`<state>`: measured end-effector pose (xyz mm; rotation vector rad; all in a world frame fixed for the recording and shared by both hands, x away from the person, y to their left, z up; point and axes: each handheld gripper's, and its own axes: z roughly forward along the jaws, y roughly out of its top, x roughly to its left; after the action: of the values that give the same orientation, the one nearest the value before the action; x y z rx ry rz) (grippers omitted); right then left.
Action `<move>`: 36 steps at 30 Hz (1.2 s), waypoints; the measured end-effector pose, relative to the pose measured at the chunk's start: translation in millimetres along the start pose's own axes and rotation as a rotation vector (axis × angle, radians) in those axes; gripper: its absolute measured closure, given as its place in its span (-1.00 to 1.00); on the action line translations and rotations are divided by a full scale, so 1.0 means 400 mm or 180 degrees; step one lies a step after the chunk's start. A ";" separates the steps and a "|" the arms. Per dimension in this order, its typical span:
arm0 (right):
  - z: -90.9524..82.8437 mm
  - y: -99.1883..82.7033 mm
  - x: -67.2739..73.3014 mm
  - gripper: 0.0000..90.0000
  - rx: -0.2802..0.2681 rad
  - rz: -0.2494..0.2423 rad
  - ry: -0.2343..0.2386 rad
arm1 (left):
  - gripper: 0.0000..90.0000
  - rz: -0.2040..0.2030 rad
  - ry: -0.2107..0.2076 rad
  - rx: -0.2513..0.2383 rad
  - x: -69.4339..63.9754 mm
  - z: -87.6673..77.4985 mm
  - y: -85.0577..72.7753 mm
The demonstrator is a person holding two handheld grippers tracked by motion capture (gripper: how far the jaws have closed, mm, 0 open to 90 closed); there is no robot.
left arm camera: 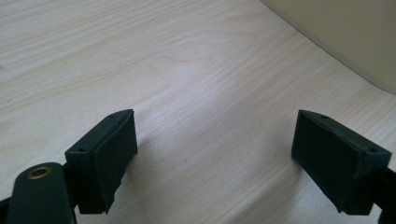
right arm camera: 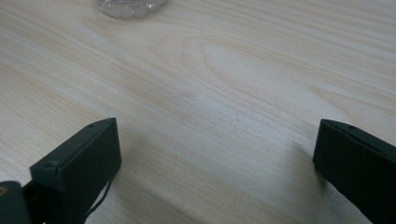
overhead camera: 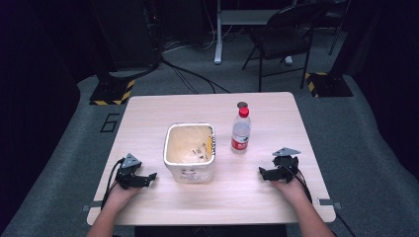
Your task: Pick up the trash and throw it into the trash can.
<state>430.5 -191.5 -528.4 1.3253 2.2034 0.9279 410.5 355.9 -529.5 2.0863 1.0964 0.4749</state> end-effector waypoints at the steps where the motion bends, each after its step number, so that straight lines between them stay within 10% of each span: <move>1: 0.000 0.000 0.000 -0.98 0.0000 0.0000 0.0000 | -0.69 0.0000 0.0000 0.0000 0.000 0.000 0.000; 17: -0.025 0.001 -0.002 -0.49 0.0045 -0.0055 0.0111 | -0.69 0.0006 0.0002 0.0001 -0.001 -0.001 -0.001; 36: -0.050 0.032 0.036 -0.38 0.0110 -0.0221 0.0217 | -0.69 -0.0014 0.0006 -0.0005 -0.001 0.000 0.000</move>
<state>419.0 -181.2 -505.5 1.2412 2.3111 0.9261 410.2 355.6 -529.5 2.0821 1.1013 0.4756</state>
